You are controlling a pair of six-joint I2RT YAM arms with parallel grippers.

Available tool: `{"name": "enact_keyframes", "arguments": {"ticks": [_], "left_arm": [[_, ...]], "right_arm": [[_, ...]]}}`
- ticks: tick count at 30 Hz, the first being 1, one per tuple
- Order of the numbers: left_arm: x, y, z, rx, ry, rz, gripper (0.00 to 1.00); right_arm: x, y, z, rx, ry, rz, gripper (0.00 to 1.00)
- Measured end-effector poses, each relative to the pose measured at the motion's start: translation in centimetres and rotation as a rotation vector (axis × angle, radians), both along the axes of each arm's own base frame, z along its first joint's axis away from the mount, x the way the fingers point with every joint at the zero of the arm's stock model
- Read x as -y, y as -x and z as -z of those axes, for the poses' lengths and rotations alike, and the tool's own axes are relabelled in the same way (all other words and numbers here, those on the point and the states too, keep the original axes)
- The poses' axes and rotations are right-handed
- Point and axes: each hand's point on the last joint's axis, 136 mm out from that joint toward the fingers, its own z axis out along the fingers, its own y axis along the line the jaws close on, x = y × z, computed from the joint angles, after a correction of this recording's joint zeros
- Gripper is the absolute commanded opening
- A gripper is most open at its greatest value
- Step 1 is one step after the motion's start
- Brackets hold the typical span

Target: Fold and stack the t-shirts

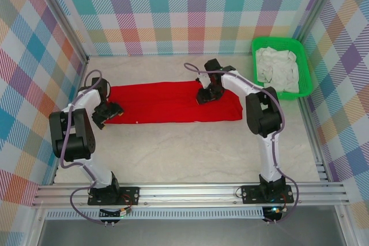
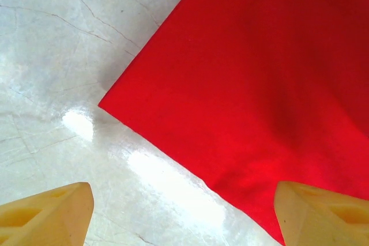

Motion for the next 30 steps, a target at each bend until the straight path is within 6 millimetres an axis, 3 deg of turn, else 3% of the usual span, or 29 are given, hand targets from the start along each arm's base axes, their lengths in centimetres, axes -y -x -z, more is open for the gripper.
{"name": "enact_keyframes", "arguments": {"ticks": [6, 14, 16, 22, 30], "left_arm": [[0.2, -0.1, -2.0, 0.050, 0.001, 0.010, 0.91], [0.2, 0.0, -3.5, 0.076, -0.002, 0.009, 0.92], [0.3, 0.1, -3.6, 0.075, -0.002, 0.009, 0.92], [0.3, 0.2, -3.6, 0.071, -0.002, 0.009, 0.92], [0.3, 0.2, -3.6, 0.071, -0.001, 0.009, 0.92]], "right_arm": [[0.8, -0.4, 0.2, 0.028, 0.051, -0.011, 0.37], [1.1, -0.3, 0.5, 0.055, 0.108, -0.052, 0.35], [1.2, -0.3, 0.6, 0.061, 0.117, -0.056, 0.30], [1.5, -0.3, 0.7, 0.061, 0.131, -0.061, 0.02], [1.4, -0.2, 0.6, 0.056, 0.127, -0.059, 0.00]]}}
